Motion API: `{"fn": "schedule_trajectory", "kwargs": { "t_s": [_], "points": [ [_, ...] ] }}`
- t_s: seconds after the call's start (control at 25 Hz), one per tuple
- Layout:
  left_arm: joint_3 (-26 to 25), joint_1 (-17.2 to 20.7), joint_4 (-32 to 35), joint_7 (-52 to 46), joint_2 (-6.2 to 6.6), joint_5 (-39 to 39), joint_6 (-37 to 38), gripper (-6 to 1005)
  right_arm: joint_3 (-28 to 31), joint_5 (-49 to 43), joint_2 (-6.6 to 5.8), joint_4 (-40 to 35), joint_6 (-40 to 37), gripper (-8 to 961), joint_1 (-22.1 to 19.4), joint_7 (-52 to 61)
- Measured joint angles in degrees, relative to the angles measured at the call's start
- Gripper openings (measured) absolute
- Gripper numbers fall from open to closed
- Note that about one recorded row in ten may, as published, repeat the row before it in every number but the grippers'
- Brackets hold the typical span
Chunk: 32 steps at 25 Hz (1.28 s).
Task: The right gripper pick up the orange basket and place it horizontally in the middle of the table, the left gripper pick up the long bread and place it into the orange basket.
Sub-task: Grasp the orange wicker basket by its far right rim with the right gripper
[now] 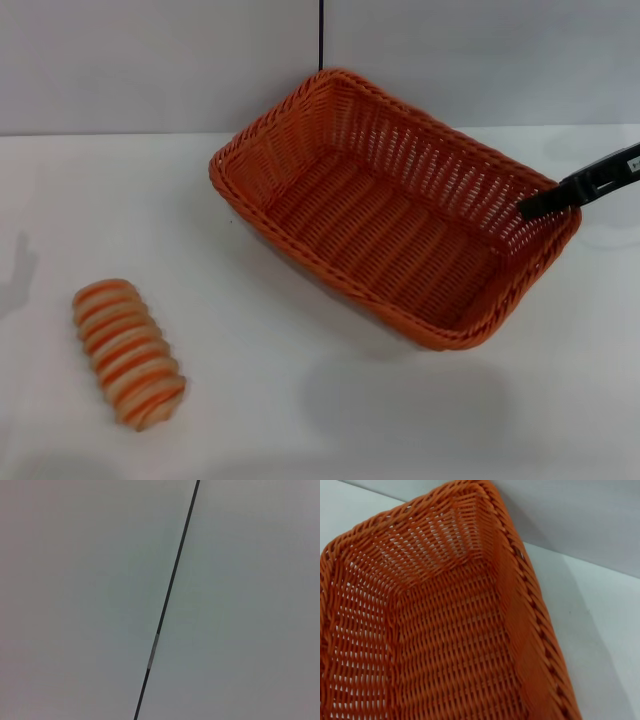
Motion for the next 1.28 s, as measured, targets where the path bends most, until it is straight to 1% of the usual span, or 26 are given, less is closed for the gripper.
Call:
{"fn": "schedule_trajectory", "kwargs": {
  "t_s": [0.16,0.52,0.64,0.68,0.72,0.76,0.84,0.88,0.92,0.96,1.0,1.08,1.12,1.16,1.24,1.28],
  "points": [
    [-0.05,0.00,0.00,0.00,0.00,0.00,0.00,800,0.00,-0.02,0.24,0.39,-0.37,257,-0.28,-0.42],
    [-0.22,0.00,0.00,-0.03,0.00,0.00,0.00,800,0.53,0.01,0.28,1.10,-0.79,180,-0.96,-2.22],
    [-0.29,-0.04,0.00,-0.05,0.00,0.00,0.00,800,0.66,0.32,0.71,2.83,-0.85,163,-1.83,-3.18],
    [-0.32,-0.07,0.00,-0.06,-0.01,0.00,0.00,800,0.73,0.89,1.51,5.51,-0.70,164,-3.08,-4.24],
    [-0.34,-0.08,0.00,-0.06,0.00,0.00,0.00,799,0.73,0.89,1.51,5.51,-0.70,164,-3.08,-4.24],
    [-0.35,-0.08,0.00,-0.07,-0.01,0.00,0.01,799,0.76,1.33,1.82,7.04,-0.59,164,-3.69,-4.77],
    [-0.37,-0.09,0.00,-0.09,-0.01,0.00,0.12,799,0.79,2.93,2.33,10.72,-0.06,165,-5.47,-5.70],
    [-0.41,-0.09,0.00,-0.15,-0.01,-0.04,0.20,799,0.80,4.87,2.53,13.90,0.59,165,-7.23,-6.11],
    [-0.41,-0.09,0.00,-0.15,-0.01,-0.04,0.20,799,0.80,4.87,2.53,13.90,0.59,166,-7.23,-6.11],
    [-0.44,-0.08,0.00,-0.21,0.00,-0.11,0.24,799,0.81,6.82,2.57,16.01,0.98,166,-8.68,-6.33],
    [-0.44,-0.09,0.00,-0.23,0.00,-0.14,0.24,799,0.81,6.82,2.57,16.01,0.98,166,-8.68,-6.33],
    [-0.44,-0.16,0.00,-0.26,0.04,-0.22,0.27,799,1.42,9.77,2.45,18.80,1.57,167,-10.74,-6.92],
    [-0.44,-0.16,0.00,-0.26,0.04,-0.22,0.27,799,1.42,9.77,2.45,18.80,1.57,167,-10.74,-6.92],
    [-0.44,-0.30,0.00,-0.26,0.05,-0.29,0.32,799,2.63,11.74,2.44,20.20,2.60,168,-11.70,-8.33],
    [-0.44,-0.39,0.00,-0.26,0.06,-0.33,0.39,799,3.53,12.79,2.48,20.77,3.44,168,-12.09,-9.29],
    [-0.44,-0.45,0.00,-0.26,0.07,-0.36,0.46,799,5.13,14.88,2.53,21.56,5.50,169,-12.67,-11.34]
  ]
}}
